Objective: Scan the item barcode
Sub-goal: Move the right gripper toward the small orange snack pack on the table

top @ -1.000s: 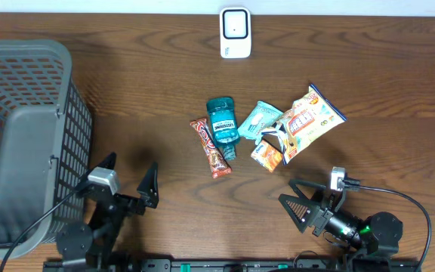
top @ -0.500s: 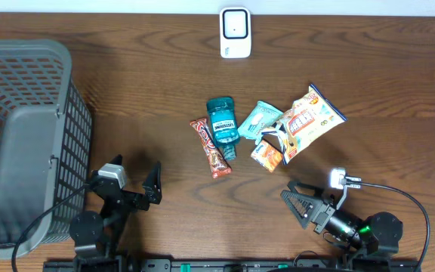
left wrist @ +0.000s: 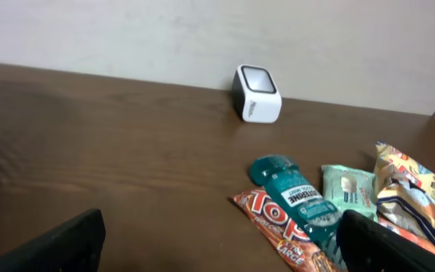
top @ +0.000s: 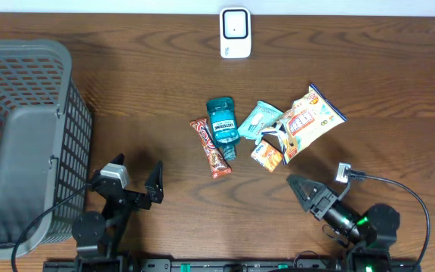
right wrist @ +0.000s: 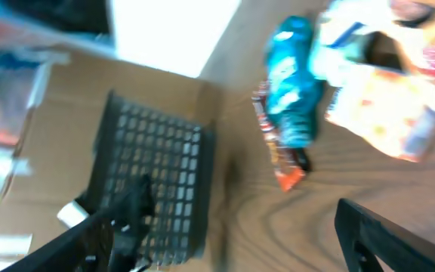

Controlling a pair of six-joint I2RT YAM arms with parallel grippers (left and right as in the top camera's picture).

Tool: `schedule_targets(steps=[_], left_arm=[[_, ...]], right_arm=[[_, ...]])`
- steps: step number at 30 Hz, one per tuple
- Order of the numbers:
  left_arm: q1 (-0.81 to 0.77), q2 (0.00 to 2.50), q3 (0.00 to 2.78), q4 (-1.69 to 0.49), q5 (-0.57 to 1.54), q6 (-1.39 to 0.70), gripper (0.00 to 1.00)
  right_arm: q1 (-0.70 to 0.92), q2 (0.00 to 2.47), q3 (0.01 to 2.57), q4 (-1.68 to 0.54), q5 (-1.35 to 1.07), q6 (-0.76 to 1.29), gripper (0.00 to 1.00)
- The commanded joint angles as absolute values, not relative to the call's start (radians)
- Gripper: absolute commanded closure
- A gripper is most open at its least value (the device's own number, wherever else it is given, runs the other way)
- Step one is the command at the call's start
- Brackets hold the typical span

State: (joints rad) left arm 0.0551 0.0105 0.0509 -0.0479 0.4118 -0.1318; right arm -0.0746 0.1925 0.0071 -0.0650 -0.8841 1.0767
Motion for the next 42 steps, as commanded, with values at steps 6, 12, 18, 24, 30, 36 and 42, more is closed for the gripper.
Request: schedule_targets(steps=[6,12,18,24,30,36,42], left_arm=[[0.051,0.007,0.040,0.203,0.403,-0.129,0.02],[0.051,0.008,0.040,0.215,0.379,-0.129,0.02],[0.051,0.058,0.039,0.158,0.373,-0.129,0.02],[0.051,0.144,0.036,0.067,0.373,-0.129,0.02],[0.051,0.227,0.036,0.065,0.373,-0.129,0.02],[0.051,0.248,0.037,0.086,0.373,-0.129,0.02],[0.051,0.248,0.037,0.233,0.374,-0.142,0.02]], right_arm=[[-0.070,0.487,0.006,-0.059,-0.785,0.925,0.08],[0.006,0.645,0.006,-0.008,-0.719,0.936,0.06],[0.080,0.704,0.006,0.081,-0.689,1.070,0.01],[0.080,0.705,0.006,0.048,-0.578,1.077,0.38],[0.080,0.706,0.006,-0.020,-0.428,1.095,0.25],[0.080,0.706,0.006,0.012,-0.407,1.091,0.21],[0.081,0.707,0.006,0.012,-0.395,1.089,0.20]])
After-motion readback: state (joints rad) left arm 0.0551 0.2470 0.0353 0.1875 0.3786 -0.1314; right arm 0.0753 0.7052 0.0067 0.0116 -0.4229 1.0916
